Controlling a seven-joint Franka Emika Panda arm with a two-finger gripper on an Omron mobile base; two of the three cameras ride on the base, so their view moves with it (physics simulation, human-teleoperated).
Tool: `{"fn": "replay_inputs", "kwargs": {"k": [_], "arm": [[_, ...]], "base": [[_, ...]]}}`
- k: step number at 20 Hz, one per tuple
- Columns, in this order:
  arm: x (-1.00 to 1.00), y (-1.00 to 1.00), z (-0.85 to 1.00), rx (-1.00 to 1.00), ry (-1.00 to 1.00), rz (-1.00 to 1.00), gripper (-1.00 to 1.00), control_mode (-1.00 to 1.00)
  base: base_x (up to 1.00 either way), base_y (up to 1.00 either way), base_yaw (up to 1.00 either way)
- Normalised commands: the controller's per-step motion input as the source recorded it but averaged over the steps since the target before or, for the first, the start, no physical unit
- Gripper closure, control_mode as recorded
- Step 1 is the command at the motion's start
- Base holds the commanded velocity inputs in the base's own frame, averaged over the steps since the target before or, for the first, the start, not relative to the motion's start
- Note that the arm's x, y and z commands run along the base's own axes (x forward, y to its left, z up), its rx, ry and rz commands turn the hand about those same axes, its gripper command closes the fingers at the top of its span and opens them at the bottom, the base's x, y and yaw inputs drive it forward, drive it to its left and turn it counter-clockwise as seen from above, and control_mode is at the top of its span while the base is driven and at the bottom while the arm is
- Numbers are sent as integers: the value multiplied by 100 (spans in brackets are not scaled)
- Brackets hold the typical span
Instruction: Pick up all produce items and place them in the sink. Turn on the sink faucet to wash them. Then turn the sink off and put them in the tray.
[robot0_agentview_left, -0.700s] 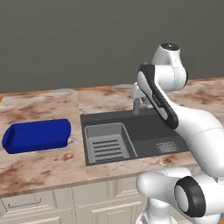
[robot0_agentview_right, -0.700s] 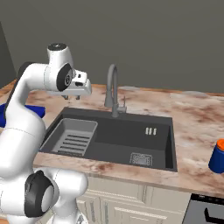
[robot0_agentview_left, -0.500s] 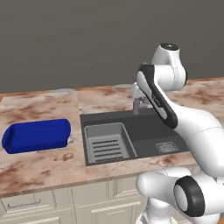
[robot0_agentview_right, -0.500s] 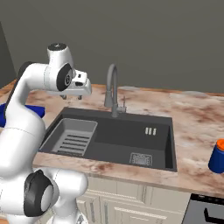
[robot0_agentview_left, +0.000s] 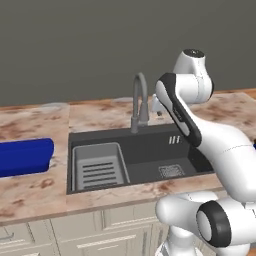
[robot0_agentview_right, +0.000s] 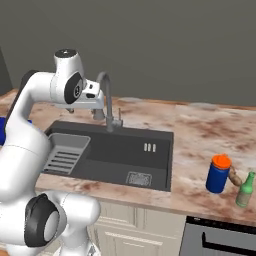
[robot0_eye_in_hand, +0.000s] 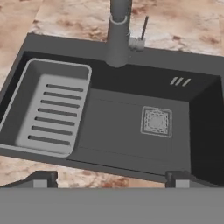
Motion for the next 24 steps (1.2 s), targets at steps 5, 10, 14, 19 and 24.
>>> {"fn": "replay_inputs", "kwargs": {"k": [5, 10, 14, 19, 24], "arm": [[0, 0, 0, 0, 0, 0, -100, 100], [0, 0, 0, 0, 0, 0, -100, 100], [0, 0, 0, 0, 0, 0, -100, 100], [0, 0, 0, 0, 0, 0, -100, 100], [0, 0, 0, 0, 0, 0, -100, 100]], "base": [[0, -44, 0], [0, -44, 0], [0, -54, 0], [0, -60, 0], [8, -61, 0]]}}
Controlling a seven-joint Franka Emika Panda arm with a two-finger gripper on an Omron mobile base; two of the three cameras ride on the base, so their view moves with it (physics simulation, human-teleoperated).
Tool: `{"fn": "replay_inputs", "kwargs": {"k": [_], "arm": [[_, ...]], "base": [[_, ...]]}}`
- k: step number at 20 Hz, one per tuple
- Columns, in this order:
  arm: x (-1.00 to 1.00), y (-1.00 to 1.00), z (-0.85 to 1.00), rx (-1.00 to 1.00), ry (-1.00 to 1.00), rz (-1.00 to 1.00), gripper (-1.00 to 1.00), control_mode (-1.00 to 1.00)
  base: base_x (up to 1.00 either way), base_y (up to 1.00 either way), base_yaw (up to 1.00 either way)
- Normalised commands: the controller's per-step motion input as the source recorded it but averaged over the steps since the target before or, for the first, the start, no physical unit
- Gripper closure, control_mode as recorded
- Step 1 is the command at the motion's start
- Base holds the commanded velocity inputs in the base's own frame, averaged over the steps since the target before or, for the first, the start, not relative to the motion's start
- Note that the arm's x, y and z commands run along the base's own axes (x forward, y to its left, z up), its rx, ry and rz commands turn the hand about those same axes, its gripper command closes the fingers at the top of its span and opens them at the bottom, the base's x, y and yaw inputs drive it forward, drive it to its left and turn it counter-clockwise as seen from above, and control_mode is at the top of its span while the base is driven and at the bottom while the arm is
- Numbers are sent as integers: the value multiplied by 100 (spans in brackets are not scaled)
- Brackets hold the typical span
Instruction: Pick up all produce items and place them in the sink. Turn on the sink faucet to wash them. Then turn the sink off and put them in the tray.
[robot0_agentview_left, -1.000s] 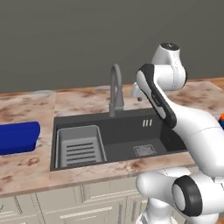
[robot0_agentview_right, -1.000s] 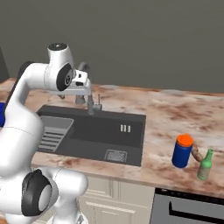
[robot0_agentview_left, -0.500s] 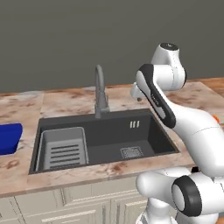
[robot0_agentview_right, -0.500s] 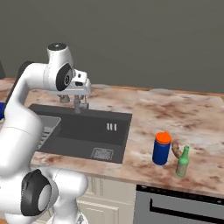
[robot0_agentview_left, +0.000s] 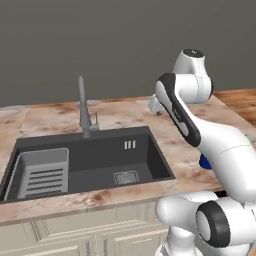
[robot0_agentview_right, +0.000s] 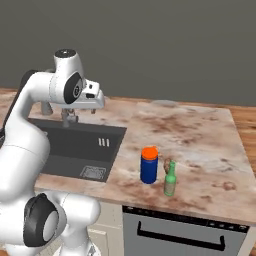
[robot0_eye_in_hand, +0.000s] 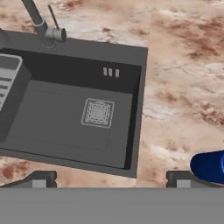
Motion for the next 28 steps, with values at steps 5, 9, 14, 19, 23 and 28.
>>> {"fn": "replay_inputs", "kwargs": {"k": [5, 9, 14, 19, 23, 28], "arm": [[0, 0, 0, 0, 0, 0, -100, 100], [0, 0, 0, 0, 0, 0, -100, 100], [0, 0, 0, 0, 0, 0, -100, 100], [0, 0, 0, 0, 0, 0, -100, 100], [0, 0, 0, 0, 0, 0, -100, 100], [0, 0, 0, 0, 0, 0, -100, 100]], "base": [[14, -66, 0], [23, -59, 0], [36, -49, 0], [53, -42, 0], [45, -42, 0], [11, -21, 0]]}}
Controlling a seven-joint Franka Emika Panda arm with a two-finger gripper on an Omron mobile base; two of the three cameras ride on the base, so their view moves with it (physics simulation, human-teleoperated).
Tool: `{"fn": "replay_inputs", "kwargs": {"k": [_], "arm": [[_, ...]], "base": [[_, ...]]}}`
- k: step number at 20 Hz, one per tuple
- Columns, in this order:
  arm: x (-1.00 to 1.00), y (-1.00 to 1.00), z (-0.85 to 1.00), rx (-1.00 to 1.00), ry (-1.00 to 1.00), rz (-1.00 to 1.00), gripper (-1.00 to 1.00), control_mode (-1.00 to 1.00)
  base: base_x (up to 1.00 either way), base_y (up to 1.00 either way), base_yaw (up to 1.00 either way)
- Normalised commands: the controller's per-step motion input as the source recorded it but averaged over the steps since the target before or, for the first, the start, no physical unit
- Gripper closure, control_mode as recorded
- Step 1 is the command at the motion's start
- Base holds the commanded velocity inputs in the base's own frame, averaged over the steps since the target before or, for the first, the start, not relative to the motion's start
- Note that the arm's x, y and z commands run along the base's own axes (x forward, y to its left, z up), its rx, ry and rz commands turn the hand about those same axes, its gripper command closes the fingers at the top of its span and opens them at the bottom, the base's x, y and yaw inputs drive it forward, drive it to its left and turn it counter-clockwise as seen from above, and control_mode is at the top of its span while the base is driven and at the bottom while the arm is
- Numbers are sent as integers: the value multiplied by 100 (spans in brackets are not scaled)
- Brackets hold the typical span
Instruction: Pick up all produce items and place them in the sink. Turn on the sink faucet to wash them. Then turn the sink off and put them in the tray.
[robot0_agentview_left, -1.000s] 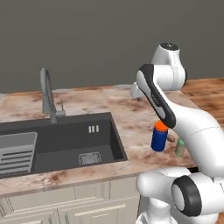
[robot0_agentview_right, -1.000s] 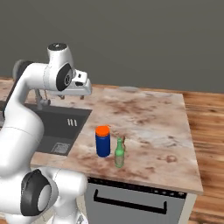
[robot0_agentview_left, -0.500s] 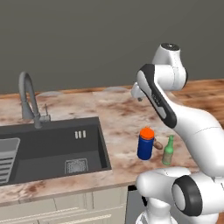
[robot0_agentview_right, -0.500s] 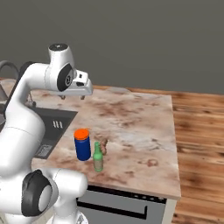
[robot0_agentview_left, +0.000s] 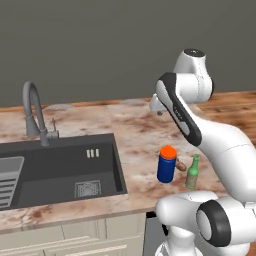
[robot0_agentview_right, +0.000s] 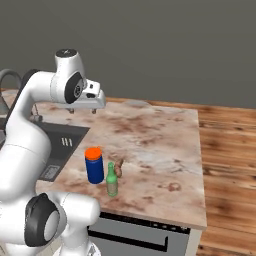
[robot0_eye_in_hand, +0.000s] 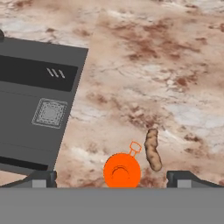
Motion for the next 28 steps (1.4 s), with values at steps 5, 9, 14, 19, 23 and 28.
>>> {"fn": "replay_inputs", "kwargs": {"k": [5, 9, 14, 19, 23, 28], "arm": [[6, -22, -7, 0, 0, 2, -100, -100], [13, -55, -14, 2, 2, 3, -100, -100], [6, -60, -9, 2, 3, 3, -100, -100], [6, -37, -13, 0, 11, 0, -100, -100], [7, -5, -47, -7, 17, 0, -100, -100], [2, 0, -36, -8, 9, 0, -100, -100]], "base": [[0, 0, 0], [0, 0, 0], [0, 0, 0], [0, 0, 0], [0, 0, 0], [0, 0, 0]]}}
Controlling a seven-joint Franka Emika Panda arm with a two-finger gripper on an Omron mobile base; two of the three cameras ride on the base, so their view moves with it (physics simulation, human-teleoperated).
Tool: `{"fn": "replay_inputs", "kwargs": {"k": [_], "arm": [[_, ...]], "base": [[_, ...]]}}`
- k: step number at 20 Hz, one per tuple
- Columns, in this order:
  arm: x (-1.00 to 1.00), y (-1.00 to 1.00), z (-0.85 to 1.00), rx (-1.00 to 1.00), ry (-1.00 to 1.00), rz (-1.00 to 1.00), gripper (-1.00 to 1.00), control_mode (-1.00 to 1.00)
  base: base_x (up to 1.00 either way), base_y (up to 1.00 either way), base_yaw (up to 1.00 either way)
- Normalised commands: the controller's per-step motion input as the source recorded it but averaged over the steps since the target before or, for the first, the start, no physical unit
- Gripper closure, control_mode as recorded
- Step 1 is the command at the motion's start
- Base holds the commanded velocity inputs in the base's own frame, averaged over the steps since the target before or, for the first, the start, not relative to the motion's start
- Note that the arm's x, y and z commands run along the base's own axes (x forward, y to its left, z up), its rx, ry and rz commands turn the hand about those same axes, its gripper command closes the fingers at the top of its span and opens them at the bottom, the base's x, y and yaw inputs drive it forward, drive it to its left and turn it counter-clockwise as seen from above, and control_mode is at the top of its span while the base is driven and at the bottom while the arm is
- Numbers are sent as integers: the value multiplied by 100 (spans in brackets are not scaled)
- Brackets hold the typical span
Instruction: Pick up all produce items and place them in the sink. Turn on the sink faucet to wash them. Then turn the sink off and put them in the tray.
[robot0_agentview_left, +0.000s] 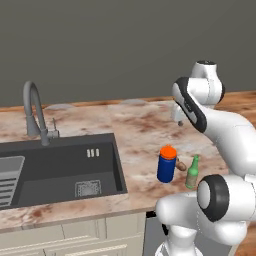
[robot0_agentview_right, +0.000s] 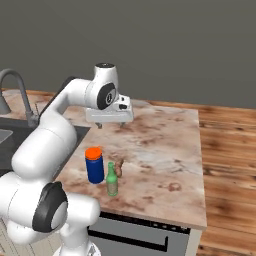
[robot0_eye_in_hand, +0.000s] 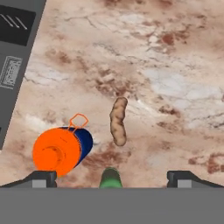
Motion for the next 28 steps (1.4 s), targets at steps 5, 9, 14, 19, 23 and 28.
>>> {"fn": "replay_inputs", "kwargs": {"k": [5, 9, 14, 19, 23, 28], "arm": [[0, 0, -30, 0, 7, 0, -100, -100], [3, 0, -33, 1, 0, 0, -100, -100], [8, 0, -33, 2, 0, 0, -100, -100], [17, -1, -21, 1, 1, 0, -100, -100], [30, 0, -16, 0, 3, -1, -100, -100], [28, -1, -8, 0, 6, -3, -100, -100]], "base": [[0, 0, 0], [0, 0, 0], [0, 0, 0], [0, 0, 0], [0, 0, 0], [0, 0, 0]]}}
